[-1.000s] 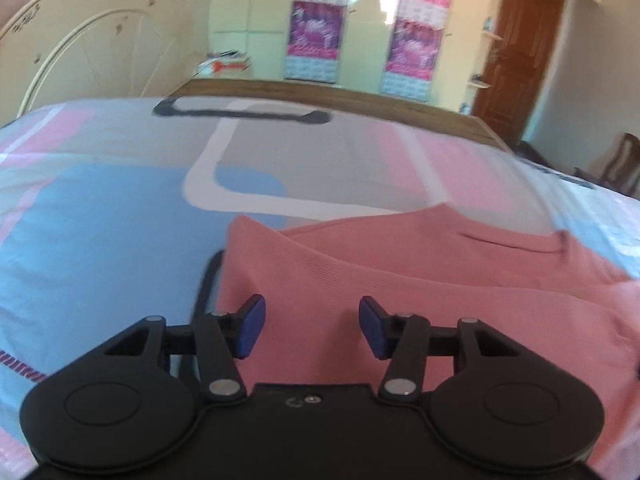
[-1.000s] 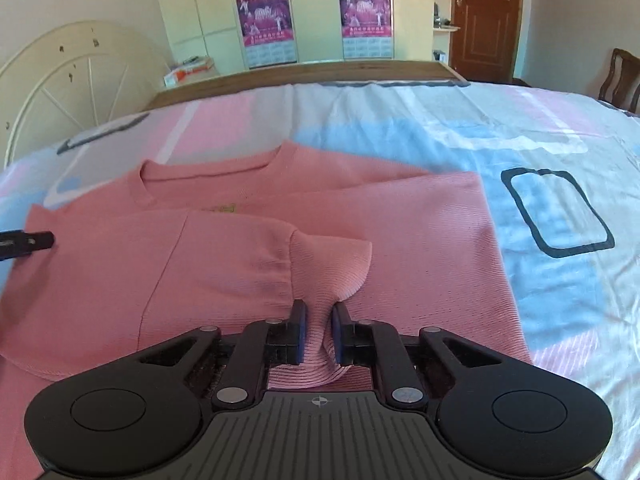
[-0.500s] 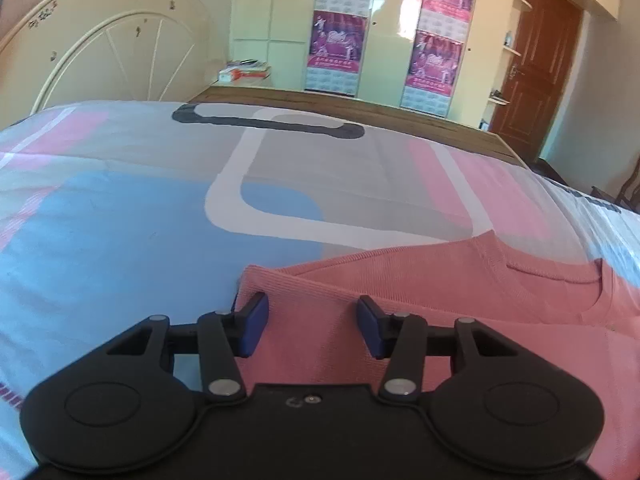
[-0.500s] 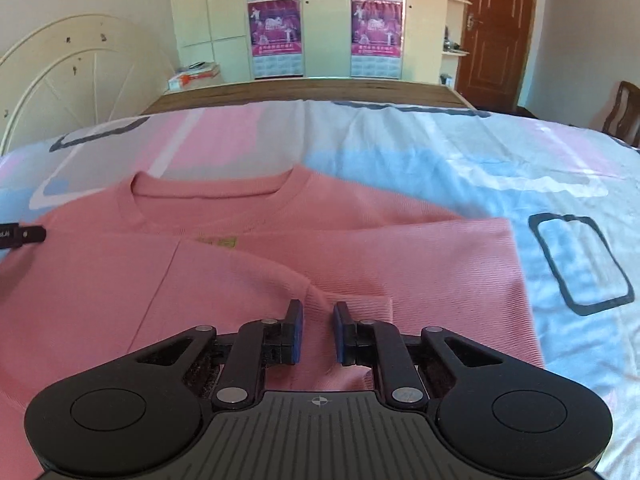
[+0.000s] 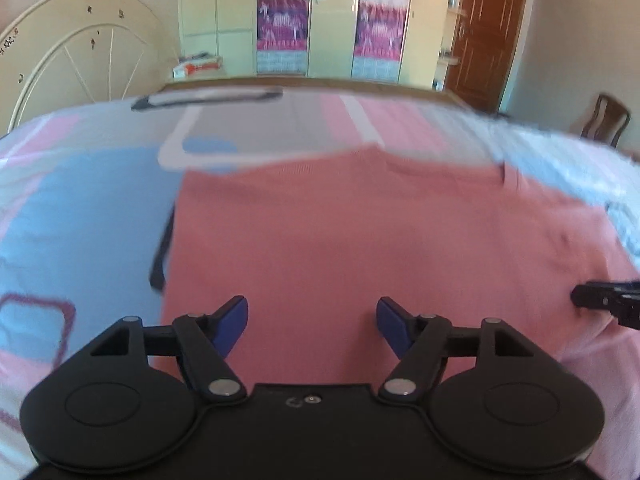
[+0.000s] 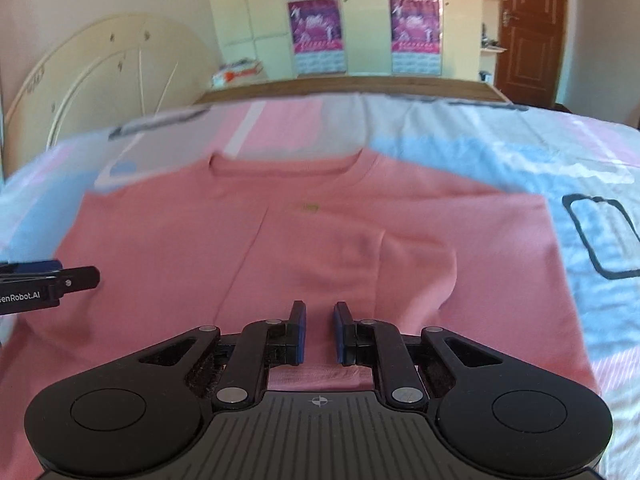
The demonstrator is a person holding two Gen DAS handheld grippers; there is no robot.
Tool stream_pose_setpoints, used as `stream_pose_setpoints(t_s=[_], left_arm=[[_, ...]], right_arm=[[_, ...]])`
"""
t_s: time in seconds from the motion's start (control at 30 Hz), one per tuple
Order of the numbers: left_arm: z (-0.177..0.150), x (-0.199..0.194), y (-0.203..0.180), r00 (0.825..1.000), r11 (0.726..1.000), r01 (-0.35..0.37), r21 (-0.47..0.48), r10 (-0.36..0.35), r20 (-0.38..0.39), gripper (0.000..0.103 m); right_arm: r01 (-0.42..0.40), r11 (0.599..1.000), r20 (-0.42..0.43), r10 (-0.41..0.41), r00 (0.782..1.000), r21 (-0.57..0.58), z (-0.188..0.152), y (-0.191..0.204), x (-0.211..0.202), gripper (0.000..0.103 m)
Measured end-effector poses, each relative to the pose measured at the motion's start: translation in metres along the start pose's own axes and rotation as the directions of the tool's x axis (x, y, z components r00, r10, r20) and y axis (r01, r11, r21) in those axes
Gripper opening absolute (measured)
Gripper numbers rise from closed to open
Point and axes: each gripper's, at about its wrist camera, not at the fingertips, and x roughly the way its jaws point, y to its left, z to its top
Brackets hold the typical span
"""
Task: Fold small clothes
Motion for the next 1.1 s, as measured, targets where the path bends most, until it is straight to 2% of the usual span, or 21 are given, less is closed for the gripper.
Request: stream_pose_setpoints(t_s=[0.1, 0.27, 0.37, 0.43, 0.47, 0.57, 0.67, 0.83, 0.97, 1.03, 1.1], left_arm=[[-0.005, 0.006, 0.003, 1.0, 0.999, -0.024, -0.027, 0.024, -0.001, 0.079], [-0.003, 0.006, -0.001, 0.999, 0.998, -0.049, -0.033, 0.049, -0.015, 0.078], [-0.004, 0.007, -0.002, 0.998, 0.998, -0.06, -0.035, 0.06, -0.01, 0.079], [-0.005, 0.007, -0.003, 0.998, 0.997, -0.067, -0.036, 0.067, -0.008, 0.081], [-0.005, 0.008, -0.003, 0.998, 0.997, -0.07, -0.035, 0.07, -0.008, 0.081], [-0.006, 0.008, -0.004, 0.997, 0.996, -0.076, -0.039, 0.076, -0.008, 0.085], [-0.006, 0.009, -0.003, 0.997, 0.996, -0.083, -0.041, 0.083, -0.008, 0.087], [-0.006, 0.009, -0.004, 0.994, 0.994, -0.105, -0.042, 0.105, -0.011, 0.091], [-0.003, 0.007, -0.009, 0.991, 0.99, -0.132, -0.046, 0.131, -0.03, 0.091], [-0.002, 0.002, -0.013, 0.988, 0.988, -0.15, -0.045, 0.149, -0.029, 0.083], [-0.004, -0.008, -0.019, 0.987, 0.986, -0.159, -0.048, 0.158, -0.019, 0.08]], right_arm=[[0.009, 0.999, -0.016, -0.01, 1.0, -0.037, -0.007, 0.0, 0.007, 0.014], [0.012, 0.999, -0.011, -0.012, 1.0, -0.033, -0.001, 0.005, -0.004, 0.018], [0.005, 0.998, 0.005, -0.004, 1.0, -0.067, 0.002, 0.014, -0.007, 0.023], [0.021, 0.995, -0.022, -0.023, 1.0, -0.102, 0.001, 0.017, -0.001, 0.024], [0.042, 0.992, -0.047, -0.048, 0.998, -0.12, -0.003, 0.016, 0.006, 0.024], [0.008, 0.994, -0.044, -0.013, 0.999, -0.108, -0.005, 0.006, 0.006, 0.024], [0.028, 0.992, -0.041, -0.033, 0.999, -0.126, -0.005, 0.003, 0.001, 0.024], [0.016, 0.991, -0.037, -0.021, 0.999, -0.129, -0.01, -0.007, -0.007, 0.024], [-0.009, 0.994, -0.042, 0.004, 0.999, -0.113, -0.008, -0.008, -0.009, 0.027], [-0.045, 0.994, -0.019, 0.043, 0.999, -0.099, -0.006, -0.008, -0.016, 0.03], [-0.081, 0.992, -0.002, 0.081, 0.997, -0.097, -0.006, -0.006, -0.022, 0.032]])
